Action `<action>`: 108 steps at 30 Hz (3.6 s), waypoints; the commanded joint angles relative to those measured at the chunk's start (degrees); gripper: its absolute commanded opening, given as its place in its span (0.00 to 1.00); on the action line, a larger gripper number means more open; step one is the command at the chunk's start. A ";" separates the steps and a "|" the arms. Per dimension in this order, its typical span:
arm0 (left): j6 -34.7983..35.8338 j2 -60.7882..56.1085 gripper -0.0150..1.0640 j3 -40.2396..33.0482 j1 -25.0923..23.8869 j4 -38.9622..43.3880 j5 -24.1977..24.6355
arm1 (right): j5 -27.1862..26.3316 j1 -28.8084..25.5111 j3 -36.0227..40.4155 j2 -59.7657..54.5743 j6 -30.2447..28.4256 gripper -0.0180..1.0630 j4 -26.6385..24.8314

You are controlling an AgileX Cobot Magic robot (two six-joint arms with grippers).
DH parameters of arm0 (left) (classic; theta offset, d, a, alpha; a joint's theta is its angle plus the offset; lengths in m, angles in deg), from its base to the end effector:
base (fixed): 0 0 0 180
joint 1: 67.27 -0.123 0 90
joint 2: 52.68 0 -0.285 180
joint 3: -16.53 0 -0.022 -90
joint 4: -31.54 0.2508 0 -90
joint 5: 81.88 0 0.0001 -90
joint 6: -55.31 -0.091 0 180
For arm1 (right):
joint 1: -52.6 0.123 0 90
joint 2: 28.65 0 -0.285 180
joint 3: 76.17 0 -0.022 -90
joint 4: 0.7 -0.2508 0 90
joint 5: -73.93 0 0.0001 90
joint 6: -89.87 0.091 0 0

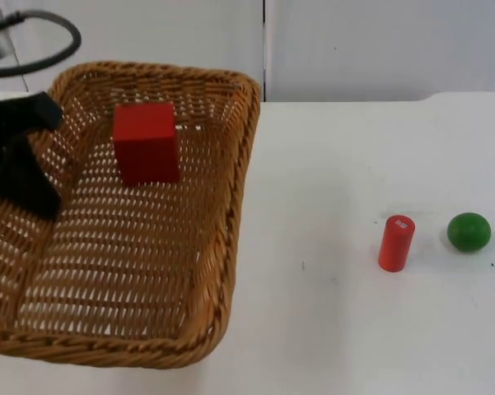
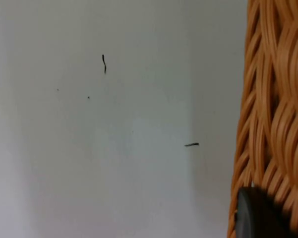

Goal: Pick up the basket with the left hand and place the object to the left of the red cylinder into the basket with the right hand.

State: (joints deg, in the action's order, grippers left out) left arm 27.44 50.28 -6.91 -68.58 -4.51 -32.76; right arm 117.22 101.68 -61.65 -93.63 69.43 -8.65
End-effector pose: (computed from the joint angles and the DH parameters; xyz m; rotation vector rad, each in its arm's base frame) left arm 0.2945 -0.0338 0.1895 0.0895 2.8702 -0.6650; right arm 0.1234 0.1556 0.3998 -1.1928 1.8123 0.4507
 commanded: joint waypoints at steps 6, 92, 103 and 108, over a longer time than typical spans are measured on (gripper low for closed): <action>-4.65 5.31 0.01 0.20 0.10 -5.57 -4.04 | -0.29 0.01 -0.03 0.51 -0.11 0.80 -1.20; -9.18 33.25 0.78 30.53 -2.82 -5.77 3.28 | -0.57 0.01 -0.03 -0.70 -1.44 0.80 -1.11; -1.86 28.51 0.78 32.18 -2.82 6.34 0.53 | 0.24 0.01 -0.03 -0.70 -1.44 0.80 -1.11; 1.52 25.59 0.78 32.18 -2.67 9.39 1.40 | 0.38 0.01 -0.03 -0.70 -1.44 0.80 -1.11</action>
State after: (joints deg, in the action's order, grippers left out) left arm 27.21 77.59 25.01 -71.49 3.63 -32.09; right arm 117.54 101.68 -61.65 -94.42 68.51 -9.63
